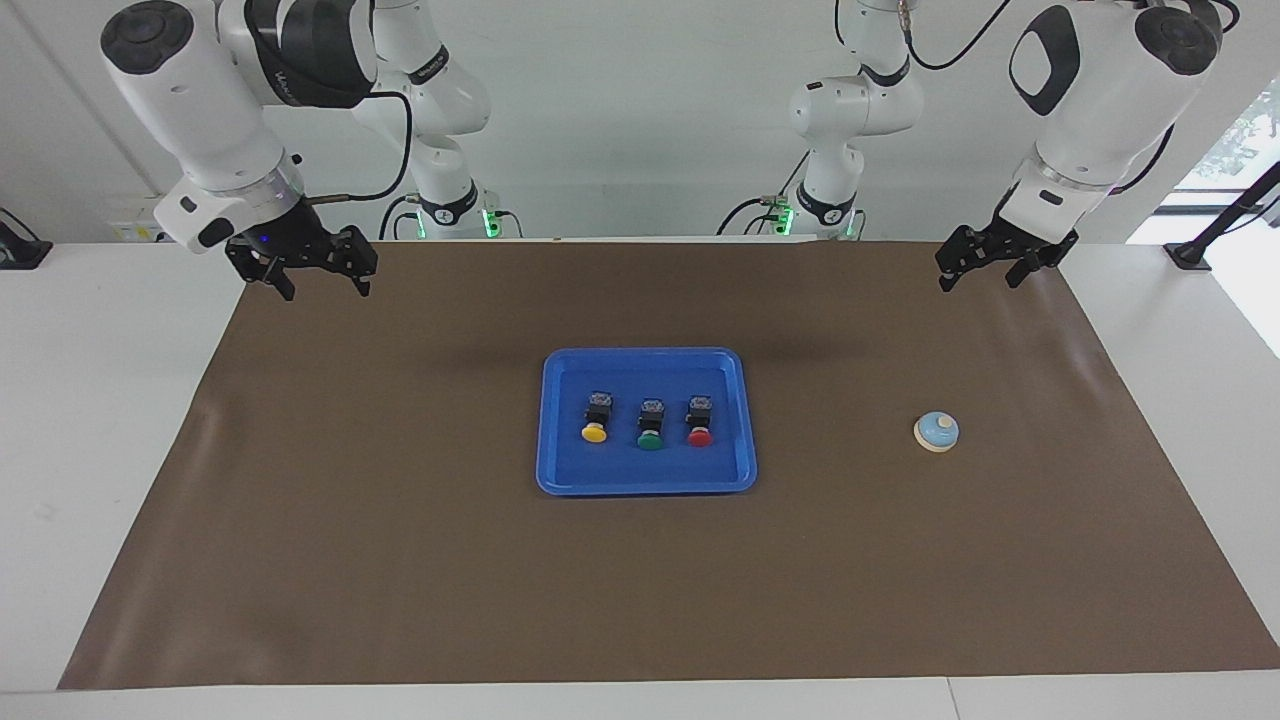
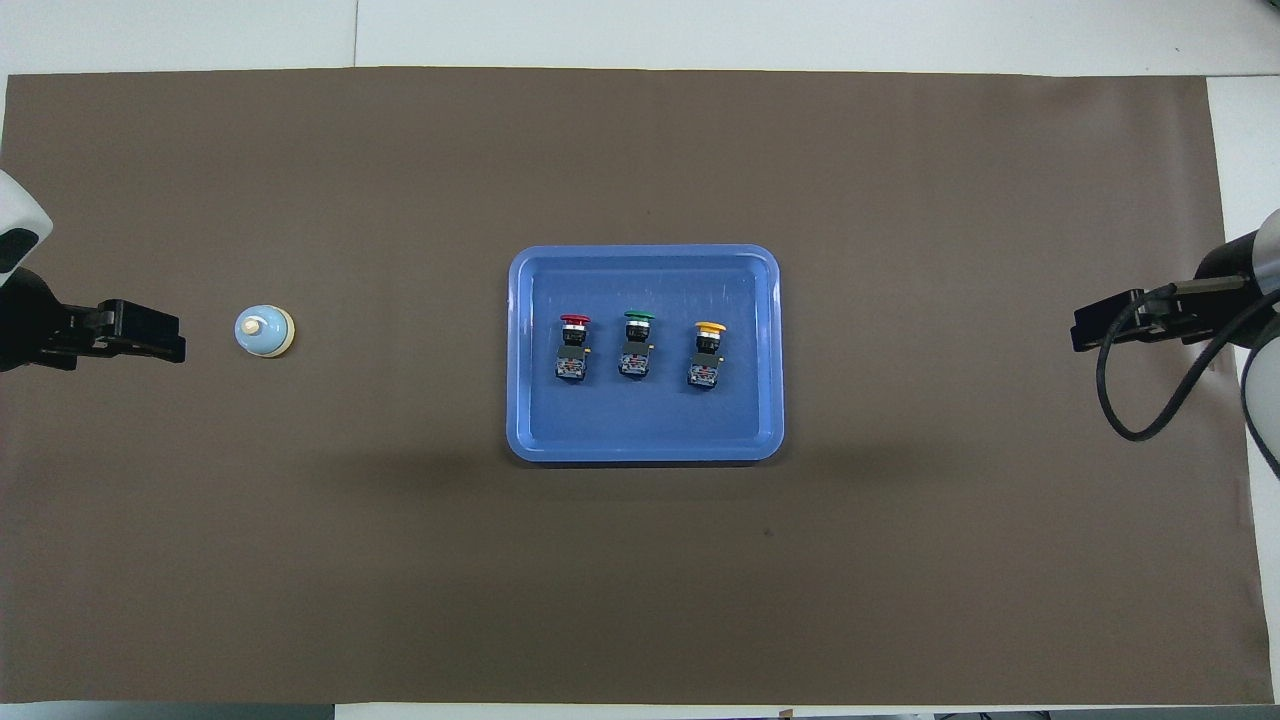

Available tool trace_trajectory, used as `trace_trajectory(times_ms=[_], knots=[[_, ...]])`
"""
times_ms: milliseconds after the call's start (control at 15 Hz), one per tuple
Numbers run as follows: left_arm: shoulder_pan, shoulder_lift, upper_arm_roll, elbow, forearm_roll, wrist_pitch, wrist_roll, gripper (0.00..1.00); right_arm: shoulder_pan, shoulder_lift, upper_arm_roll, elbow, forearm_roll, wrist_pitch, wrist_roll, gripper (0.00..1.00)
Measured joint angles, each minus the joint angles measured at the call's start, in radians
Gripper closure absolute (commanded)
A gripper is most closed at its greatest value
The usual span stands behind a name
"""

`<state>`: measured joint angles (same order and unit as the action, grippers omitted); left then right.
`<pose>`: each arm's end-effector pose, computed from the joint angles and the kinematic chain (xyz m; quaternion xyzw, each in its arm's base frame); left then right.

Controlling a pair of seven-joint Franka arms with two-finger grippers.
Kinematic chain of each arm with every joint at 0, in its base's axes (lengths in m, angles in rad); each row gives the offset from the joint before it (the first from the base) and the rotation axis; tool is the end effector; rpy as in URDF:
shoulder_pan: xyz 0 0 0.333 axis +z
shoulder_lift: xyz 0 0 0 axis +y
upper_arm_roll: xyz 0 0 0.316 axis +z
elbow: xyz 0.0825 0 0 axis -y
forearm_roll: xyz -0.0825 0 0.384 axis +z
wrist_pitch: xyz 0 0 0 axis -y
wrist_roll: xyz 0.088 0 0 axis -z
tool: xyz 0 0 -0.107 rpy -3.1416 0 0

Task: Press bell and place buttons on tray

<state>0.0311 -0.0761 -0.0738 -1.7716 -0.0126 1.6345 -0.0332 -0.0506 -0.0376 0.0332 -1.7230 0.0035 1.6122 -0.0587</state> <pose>0.5303 -0.0252 0.5762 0.9995 -0.0040 -0.0307 0.0023 0.5414 -0.0088 0.5768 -0.9991 -0.0205 0.0365 0.0025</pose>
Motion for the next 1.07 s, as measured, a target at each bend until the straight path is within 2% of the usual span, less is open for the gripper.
trace_trajectory(times_ms=[67, 134, 200, 534, 735, 1069], knots=[[0.000, 0.000, 0.003, 0.000, 0.000, 0.001, -0.002, 0.03, 0.000, -0.005, 0.000, 0.003, 0.000, -0.002, 0.000, 0.00], [0.000, 0.000, 0.004, -0.001, 0.000, 0.011, -0.006, 0.48, 0.000, -0.010, 0.000, 0.009, 0.000, -0.012, 0.000, 0.00], [0.000, 0.000, 0.004, -0.004, 0.000, 0.031, -0.009, 0.99, 0.001, -0.015, 0.001, 0.019, 0.000, -0.028, 0.000, 0.00], [0.037, 0.002, 0.013, -0.036, 0.000, 0.087, -0.021, 1.00, 0.003, -0.023, 0.001, 0.040, 0.000, -0.059, 0.000, 0.00], [0.045, 0.024, 0.015, -0.095, 0.000, 0.157, -0.020, 1.00, 0.003, -0.023, 0.001, 0.039, 0.000, -0.060, 0.000, 0.00], [0.042, 0.170, 0.008, -0.128, 0.000, 0.311, -0.020, 1.00, 0.004, -0.023, 0.001, 0.039, 0.000, -0.067, 0.050, 0.00]])
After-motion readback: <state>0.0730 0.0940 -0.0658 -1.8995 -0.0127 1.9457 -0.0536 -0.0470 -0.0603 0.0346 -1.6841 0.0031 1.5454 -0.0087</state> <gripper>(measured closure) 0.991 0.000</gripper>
